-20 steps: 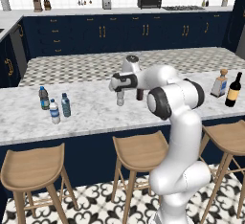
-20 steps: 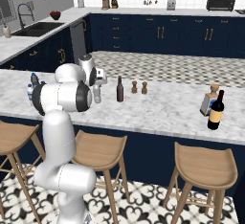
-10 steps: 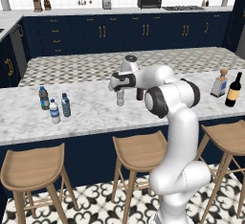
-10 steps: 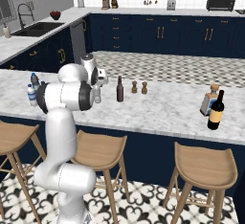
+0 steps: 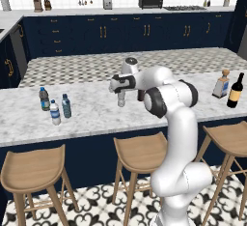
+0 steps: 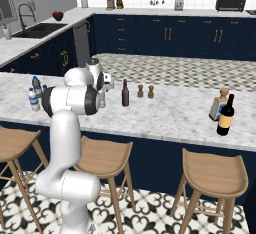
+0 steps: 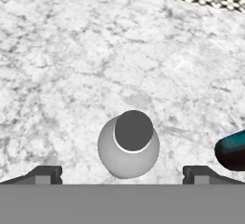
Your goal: Move the plastic bottles in the middle to the plastics group, and the glass bottles in the middle to the glass group.
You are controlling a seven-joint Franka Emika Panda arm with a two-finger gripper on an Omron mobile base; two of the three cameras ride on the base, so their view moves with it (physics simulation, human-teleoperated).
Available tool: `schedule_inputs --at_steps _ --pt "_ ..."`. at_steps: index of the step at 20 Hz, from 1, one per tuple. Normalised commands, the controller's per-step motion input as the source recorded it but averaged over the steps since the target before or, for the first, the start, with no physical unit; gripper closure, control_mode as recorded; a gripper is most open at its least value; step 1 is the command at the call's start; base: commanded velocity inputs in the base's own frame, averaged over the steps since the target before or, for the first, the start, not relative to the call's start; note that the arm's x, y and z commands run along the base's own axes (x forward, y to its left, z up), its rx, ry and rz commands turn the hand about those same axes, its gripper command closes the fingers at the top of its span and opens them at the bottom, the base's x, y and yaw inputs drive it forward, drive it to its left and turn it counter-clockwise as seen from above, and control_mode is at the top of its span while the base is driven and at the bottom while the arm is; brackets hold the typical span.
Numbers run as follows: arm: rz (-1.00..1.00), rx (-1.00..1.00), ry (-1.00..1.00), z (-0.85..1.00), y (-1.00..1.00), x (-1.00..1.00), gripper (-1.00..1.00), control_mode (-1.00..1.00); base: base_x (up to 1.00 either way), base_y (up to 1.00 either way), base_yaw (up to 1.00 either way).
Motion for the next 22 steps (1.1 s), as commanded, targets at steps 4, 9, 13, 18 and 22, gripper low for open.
schedule_inputs --at_steps 4,9,13,18,22 --pt "0.0 0.0 0.0 -0.04 0.0 0.05 -1.0 -1.0 0.0 0.0 0.0" --pt "0.0 0.0 0.0 -0.16 0.0 0.03 -1.0 -1.0 0.0 0.0 0.0" --pt "0.0 0.0 0.0 -0.1 0.0 0.09 -1.0 -1.0 0.0 0.0 0.0" --pt "0.0 0.0 0.0 0.0 0.0 0.15 -1.0 -1.0 0.0 0.0 0.0" --pt "0.0 0.0 0.0 0.0 0.0 0.02 -1.0 -1.0 0.0 0.0 0.0"
